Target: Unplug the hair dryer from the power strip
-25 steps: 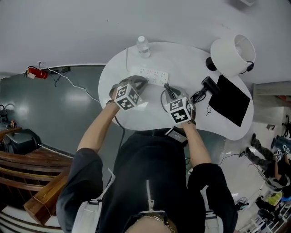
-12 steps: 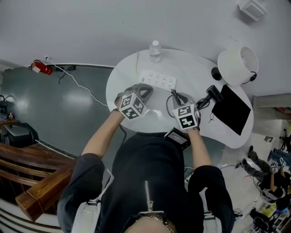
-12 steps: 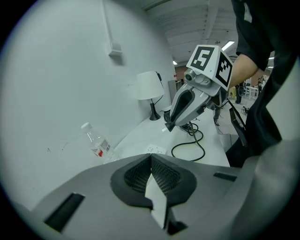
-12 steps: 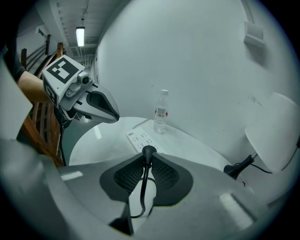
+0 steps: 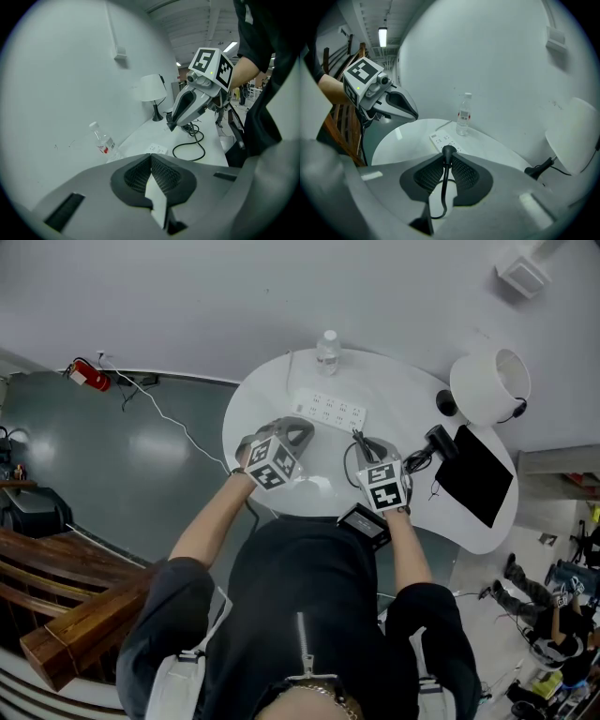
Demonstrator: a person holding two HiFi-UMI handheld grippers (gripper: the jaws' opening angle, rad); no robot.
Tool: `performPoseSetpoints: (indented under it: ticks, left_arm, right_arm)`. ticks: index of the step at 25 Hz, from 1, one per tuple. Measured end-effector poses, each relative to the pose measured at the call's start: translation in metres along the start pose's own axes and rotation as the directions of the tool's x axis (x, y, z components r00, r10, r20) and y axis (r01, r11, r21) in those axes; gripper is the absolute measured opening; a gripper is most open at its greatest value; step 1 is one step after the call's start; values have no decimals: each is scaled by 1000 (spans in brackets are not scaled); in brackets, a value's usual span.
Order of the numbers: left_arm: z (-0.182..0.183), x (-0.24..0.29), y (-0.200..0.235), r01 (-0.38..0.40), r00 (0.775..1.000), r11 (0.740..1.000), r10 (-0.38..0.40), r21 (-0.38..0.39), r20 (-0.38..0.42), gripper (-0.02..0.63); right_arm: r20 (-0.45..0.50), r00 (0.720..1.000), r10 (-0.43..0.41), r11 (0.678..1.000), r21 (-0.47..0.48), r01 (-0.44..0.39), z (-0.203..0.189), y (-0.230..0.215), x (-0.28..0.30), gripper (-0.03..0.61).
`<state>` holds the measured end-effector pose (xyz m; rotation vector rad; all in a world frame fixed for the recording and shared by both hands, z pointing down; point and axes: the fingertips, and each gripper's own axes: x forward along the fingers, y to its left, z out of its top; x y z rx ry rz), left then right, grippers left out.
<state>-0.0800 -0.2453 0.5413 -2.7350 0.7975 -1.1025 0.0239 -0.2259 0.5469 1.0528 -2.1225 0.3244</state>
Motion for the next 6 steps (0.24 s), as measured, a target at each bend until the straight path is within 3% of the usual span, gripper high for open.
performPoseSetpoints:
  ticks: [6]
  left_arm:
    - [-2,-5,-9,-1,1000,1000,1,3,0,12]
  right_arm:
    - [7,1000,-1,1000,-7,1,1,2,-6,52]
